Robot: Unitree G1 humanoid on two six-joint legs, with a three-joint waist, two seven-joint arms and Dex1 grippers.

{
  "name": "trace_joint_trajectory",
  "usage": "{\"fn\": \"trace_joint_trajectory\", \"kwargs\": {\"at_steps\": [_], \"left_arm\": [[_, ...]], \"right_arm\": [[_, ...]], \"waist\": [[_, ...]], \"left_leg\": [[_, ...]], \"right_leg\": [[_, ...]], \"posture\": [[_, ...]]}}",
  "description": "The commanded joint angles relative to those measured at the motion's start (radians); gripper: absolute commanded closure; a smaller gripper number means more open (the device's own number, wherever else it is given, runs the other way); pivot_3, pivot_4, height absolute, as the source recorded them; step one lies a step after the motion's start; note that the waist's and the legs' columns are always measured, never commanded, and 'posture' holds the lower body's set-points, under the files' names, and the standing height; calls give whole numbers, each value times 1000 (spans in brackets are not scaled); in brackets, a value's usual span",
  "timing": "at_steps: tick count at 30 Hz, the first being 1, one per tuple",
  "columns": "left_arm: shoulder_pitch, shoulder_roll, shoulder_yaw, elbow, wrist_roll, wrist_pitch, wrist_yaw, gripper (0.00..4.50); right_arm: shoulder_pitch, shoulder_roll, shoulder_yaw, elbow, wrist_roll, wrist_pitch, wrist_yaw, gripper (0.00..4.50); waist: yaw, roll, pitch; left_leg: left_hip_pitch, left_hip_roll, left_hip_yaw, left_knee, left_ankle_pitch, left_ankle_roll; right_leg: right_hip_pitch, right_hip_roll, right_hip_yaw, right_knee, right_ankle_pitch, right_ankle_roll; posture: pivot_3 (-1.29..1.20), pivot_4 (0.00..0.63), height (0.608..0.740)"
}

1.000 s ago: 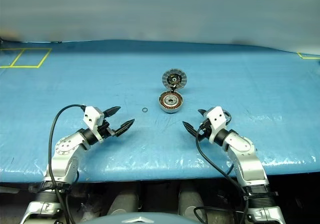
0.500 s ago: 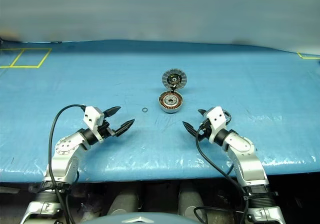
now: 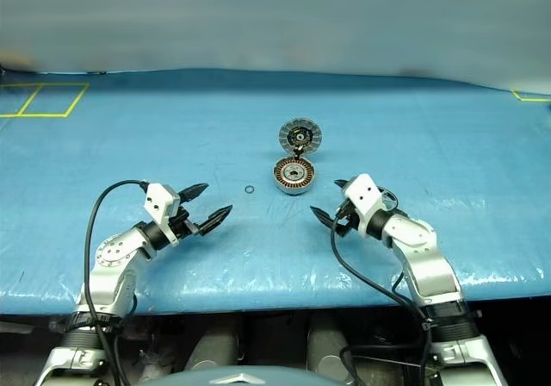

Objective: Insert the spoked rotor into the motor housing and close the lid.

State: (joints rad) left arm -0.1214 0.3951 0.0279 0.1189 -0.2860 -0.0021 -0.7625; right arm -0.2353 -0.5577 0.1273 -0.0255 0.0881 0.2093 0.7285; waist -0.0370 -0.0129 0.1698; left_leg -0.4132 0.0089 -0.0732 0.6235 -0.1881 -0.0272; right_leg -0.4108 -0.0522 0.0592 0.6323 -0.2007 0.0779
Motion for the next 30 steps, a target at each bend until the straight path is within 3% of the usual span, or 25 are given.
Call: {"fn": "trace_joint_trajectory", "kwargs": {"at_steps": [1, 8, 13, 19, 30], "left_arm": [[-7, -4, 1, -31, 3, -14, 6, 0], [9, -8, 4, -47, 5, -23, 27, 0], [53, -15, 9, -73, 3, -30, 49, 0], [87, -15, 17, -98, 4, -30, 71, 0], [117, -18, 18, -117, 4, -35, 98, 0]], "right_arm": [[-128, -97, 123, -5, -142, -3, 108, 18], [-491, -100, 328, 246, -334, -123, 274, 18], [-629, -38, 396, 453, -394, -226, 327, 18], [-708, 31, 420, 616, -429, -319, 349, 18], [-756, 103, 412, 711, -448, -382, 351, 18]], "waist": [[-1, 0, 0], [-4, 0, 0], [0, -1, 0], [-1, 0, 1], [-3, 0, 1]], "left_leg": [[0, 0, 1, 0, 0, 0], [0, 0, 1, 0, 0, 0], [-1, 0, 0, -2, -1, 1], [-1, 0, 1, -3, -1, 1], [0, 0, 1, -3, -1, 1]], "right_leg": [[-1, 0, 0, 0, 0, 0], [-1, 0, 0, 0, 0, 0], [-1, 0, 0, -2, 1, 0], [-1, 0, 0, -2, 2, -2], [-2, 0, 0, -1, 2, -2]], "posture": [[0, 150, 740], [0, 150, 740], [0, 150, 740], [0, 150, 740], [0, 150, 740]]}}
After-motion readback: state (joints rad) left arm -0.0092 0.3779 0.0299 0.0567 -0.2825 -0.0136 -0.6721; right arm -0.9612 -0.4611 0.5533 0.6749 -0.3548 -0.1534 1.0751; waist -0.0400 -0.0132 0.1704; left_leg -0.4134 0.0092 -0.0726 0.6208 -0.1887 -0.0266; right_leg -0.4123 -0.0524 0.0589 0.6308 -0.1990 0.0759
